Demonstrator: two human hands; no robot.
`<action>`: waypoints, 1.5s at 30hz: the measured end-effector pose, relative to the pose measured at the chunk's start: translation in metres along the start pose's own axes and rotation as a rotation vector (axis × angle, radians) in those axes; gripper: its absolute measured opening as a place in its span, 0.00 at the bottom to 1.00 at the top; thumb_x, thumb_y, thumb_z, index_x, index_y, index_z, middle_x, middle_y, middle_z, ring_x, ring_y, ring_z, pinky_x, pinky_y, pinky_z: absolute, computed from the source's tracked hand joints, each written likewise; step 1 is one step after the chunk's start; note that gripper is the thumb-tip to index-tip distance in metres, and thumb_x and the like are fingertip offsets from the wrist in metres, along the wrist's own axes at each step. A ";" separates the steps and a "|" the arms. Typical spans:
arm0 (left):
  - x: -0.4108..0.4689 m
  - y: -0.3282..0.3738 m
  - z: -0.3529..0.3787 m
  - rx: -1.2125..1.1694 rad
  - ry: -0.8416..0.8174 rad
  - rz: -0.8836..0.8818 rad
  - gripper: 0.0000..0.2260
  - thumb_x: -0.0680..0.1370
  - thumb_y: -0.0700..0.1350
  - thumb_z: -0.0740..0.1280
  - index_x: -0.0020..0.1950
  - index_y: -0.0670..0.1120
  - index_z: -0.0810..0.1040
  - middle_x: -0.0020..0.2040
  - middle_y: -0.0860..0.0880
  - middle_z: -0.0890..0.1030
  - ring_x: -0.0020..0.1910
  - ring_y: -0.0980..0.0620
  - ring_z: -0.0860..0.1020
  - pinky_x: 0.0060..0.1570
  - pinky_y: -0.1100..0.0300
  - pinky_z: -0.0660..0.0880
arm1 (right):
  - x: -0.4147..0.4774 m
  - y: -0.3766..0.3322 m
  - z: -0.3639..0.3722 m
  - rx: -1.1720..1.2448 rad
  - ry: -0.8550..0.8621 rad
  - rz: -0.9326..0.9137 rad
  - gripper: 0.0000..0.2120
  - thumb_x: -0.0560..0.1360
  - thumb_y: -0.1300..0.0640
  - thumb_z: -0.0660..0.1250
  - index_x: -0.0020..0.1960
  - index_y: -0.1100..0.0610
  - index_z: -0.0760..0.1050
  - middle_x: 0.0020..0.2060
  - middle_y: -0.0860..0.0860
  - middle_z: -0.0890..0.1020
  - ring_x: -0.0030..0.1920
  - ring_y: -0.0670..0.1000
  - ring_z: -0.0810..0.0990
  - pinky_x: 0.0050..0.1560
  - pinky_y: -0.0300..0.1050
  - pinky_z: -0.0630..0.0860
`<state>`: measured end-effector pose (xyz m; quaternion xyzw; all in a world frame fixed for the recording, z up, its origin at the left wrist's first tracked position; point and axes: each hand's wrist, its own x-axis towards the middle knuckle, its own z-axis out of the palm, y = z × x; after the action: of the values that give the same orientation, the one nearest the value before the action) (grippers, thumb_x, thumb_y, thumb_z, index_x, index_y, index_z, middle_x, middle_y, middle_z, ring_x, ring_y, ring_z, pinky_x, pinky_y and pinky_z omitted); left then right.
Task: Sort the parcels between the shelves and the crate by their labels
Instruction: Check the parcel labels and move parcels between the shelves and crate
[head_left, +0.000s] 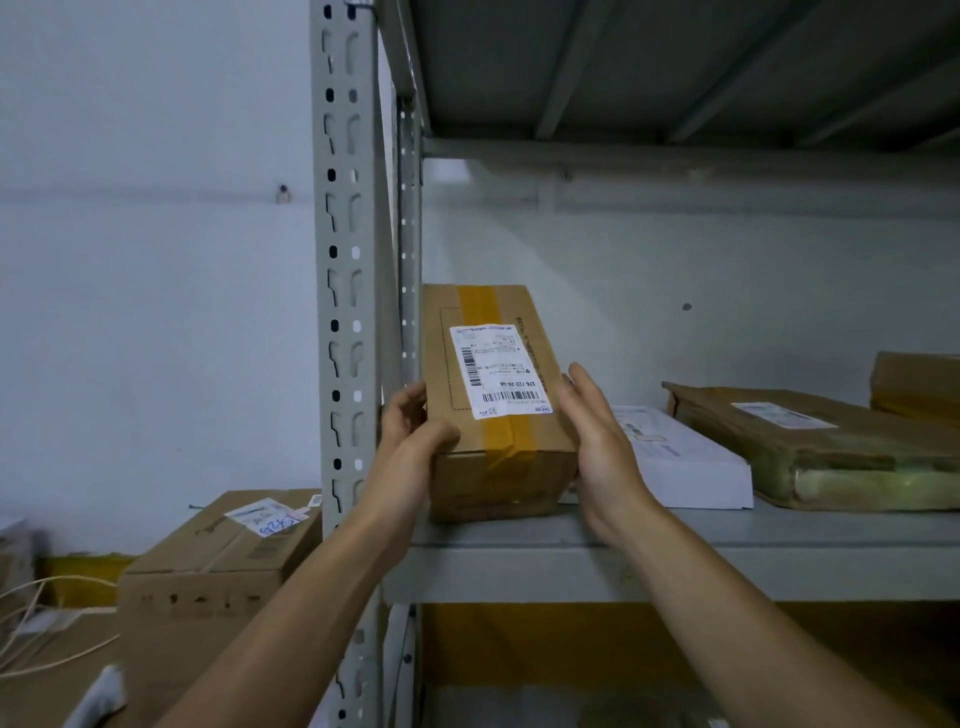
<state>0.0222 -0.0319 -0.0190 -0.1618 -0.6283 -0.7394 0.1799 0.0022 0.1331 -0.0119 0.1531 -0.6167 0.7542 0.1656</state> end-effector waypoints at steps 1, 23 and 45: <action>0.000 0.001 0.001 -0.007 0.004 -0.016 0.21 0.78 0.36 0.62 0.67 0.54 0.63 0.56 0.54 0.77 0.53 0.56 0.77 0.41 0.68 0.75 | 0.002 0.000 0.001 0.005 -0.025 0.004 0.27 0.78 0.42 0.62 0.75 0.41 0.60 0.64 0.39 0.75 0.69 0.49 0.71 0.71 0.58 0.67; -0.010 0.002 0.007 0.033 0.050 0.018 0.23 0.73 0.41 0.65 0.65 0.58 0.68 0.58 0.52 0.78 0.57 0.47 0.78 0.51 0.48 0.78 | 0.010 -0.002 -0.013 0.050 -0.159 -0.068 0.18 0.80 0.45 0.59 0.70 0.37 0.65 0.56 0.43 0.83 0.55 0.48 0.83 0.53 0.54 0.81; -0.036 -0.024 0.012 0.008 0.043 0.247 0.29 0.76 0.48 0.69 0.74 0.60 0.62 0.64 0.54 0.77 0.61 0.54 0.78 0.48 0.61 0.80 | -0.021 0.014 -0.019 0.145 -0.203 -0.224 0.24 0.73 0.49 0.62 0.68 0.39 0.67 0.58 0.43 0.82 0.57 0.48 0.82 0.48 0.46 0.82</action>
<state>0.0429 -0.0142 -0.0553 -0.2212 -0.6024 -0.7124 0.2839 0.0147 0.1478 -0.0374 0.3077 -0.5532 0.7543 0.1741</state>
